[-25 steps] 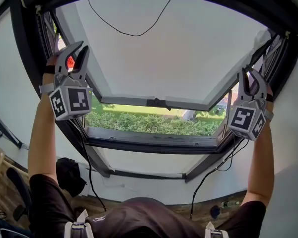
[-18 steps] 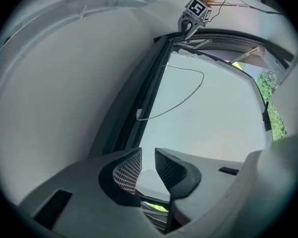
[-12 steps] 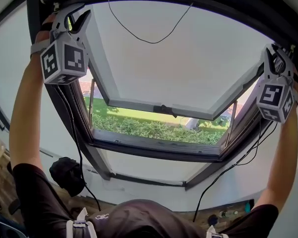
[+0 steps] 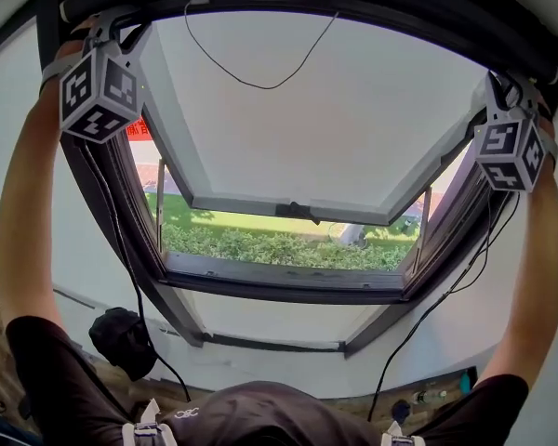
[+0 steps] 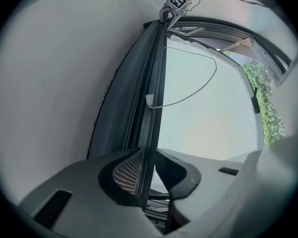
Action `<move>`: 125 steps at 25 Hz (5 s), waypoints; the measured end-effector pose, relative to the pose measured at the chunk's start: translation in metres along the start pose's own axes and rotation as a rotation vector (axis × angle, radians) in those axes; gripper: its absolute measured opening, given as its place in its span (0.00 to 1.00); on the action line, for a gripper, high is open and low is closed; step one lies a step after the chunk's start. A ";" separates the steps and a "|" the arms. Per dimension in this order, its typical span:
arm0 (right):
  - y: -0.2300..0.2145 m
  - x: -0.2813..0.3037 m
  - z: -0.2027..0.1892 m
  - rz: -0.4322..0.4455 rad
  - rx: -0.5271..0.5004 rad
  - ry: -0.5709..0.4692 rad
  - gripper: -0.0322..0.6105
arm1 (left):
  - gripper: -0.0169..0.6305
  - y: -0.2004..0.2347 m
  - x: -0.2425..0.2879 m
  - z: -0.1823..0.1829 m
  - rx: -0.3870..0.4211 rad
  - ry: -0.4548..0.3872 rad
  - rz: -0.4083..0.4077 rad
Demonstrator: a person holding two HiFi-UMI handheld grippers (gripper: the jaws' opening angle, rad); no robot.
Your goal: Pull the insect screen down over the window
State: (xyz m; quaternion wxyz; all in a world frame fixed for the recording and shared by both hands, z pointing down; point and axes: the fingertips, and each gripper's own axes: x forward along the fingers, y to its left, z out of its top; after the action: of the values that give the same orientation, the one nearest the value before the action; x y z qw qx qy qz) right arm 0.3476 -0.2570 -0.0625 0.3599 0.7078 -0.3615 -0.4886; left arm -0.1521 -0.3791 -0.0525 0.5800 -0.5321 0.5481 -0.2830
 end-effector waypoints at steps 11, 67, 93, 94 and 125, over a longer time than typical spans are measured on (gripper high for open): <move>0.001 0.012 -0.004 0.094 -0.045 0.051 0.17 | 0.14 -0.005 0.003 -0.002 0.051 0.079 -0.123; 0.055 -0.007 -0.031 0.323 -0.295 0.151 0.09 | 0.08 -0.056 -0.018 -0.012 0.167 0.093 -0.245; 0.291 -0.129 -0.097 0.816 -0.315 0.204 0.09 | 0.08 -0.312 -0.121 -0.056 0.195 0.125 -0.690; 0.303 -0.137 -0.102 0.842 -0.313 0.210 0.09 | 0.08 -0.325 -0.127 -0.058 0.194 0.132 -0.715; 0.544 -0.262 -0.188 0.978 -0.317 0.332 0.09 | 0.08 -0.587 -0.223 -0.102 0.131 0.230 -0.967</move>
State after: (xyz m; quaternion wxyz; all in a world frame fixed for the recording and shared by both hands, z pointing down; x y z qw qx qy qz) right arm 0.3715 -0.2617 0.5695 0.7001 0.4616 -0.5090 -0.1943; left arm -0.1509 -0.3674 0.5840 0.3507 -0.6529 0.2802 -0.6100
